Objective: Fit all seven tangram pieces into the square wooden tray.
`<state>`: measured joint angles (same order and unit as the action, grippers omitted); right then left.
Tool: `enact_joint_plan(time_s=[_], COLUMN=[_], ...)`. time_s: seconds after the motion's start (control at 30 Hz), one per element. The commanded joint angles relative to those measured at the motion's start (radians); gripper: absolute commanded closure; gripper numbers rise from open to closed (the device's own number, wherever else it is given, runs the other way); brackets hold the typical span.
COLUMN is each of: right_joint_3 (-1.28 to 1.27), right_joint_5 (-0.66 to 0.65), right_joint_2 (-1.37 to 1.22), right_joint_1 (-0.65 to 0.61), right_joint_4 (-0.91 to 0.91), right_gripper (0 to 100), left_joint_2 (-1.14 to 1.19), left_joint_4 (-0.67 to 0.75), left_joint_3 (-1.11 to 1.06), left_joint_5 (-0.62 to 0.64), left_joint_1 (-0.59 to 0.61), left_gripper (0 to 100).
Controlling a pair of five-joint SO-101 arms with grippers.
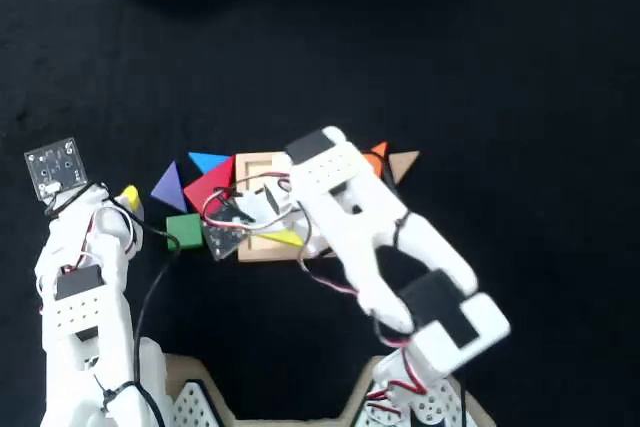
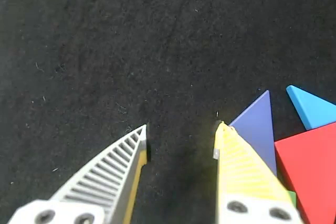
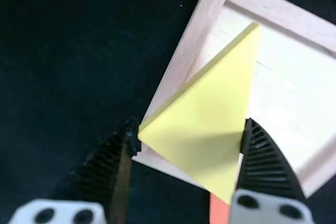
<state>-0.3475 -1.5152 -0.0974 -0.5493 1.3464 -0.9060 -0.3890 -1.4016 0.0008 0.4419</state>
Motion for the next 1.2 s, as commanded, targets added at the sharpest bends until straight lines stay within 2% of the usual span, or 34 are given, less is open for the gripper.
enact_joint_plan(time_s=[0.0,0.2,0.4,0.63,0.73,0.8,0.87,1.03,1.1,1.17], right_joint_3=[0.139,0.289,0.39,0.4,0.403,0.403,0.409,0.473,0.473,0.44], right_joint_5=[-0.005,-0.005,0.023,0.071,0.071,0.072,0.074,0.196,0.275,0.328], right_joint_2=[-0.094,-0.225,-0.252,-0.254,-0.252,-0.248,-0.243,-0.2,-0.199,-0.217], right_joint_1=[0.006,0.009,-0.005,-0.005,-0.005,-0.005,0.012,0.107,0.143,0.158], right_joint_4=[-0.02,-0.003,0.087,0.095,0.101,0.101,0.104,0.12,0.118,0.107], right_gripper=[75.4,75.4,75.1,55.8,54.5,57.0,63.8,99.7,93.9,96.9], left_joint_2=[0.002,0.002,0.002,0.002,0.002,0.002,0.002,0.002,0.002,0.002], left_joint_4=[0.017,0.017,0.017,0.017,0.017,0.017,0.017,0.017,0.017,0.017], left_joint_3=[0.004,0.004,0.004,0.004,0.004,0.004,0.004,0.004,0.004,0.004], left_joint_5=[0.008,0.008,0.008,0.008,0.008,0.008,0.008,0.008,0.008,0.008], left_joint_1=[-0.01,-0.01,-0.01,-0.01,-0.01,-0.01,-0.01,-0.01,-0.012,-0.012], left_gripper=[79,79,79,79,79,79,79,79,79,79])
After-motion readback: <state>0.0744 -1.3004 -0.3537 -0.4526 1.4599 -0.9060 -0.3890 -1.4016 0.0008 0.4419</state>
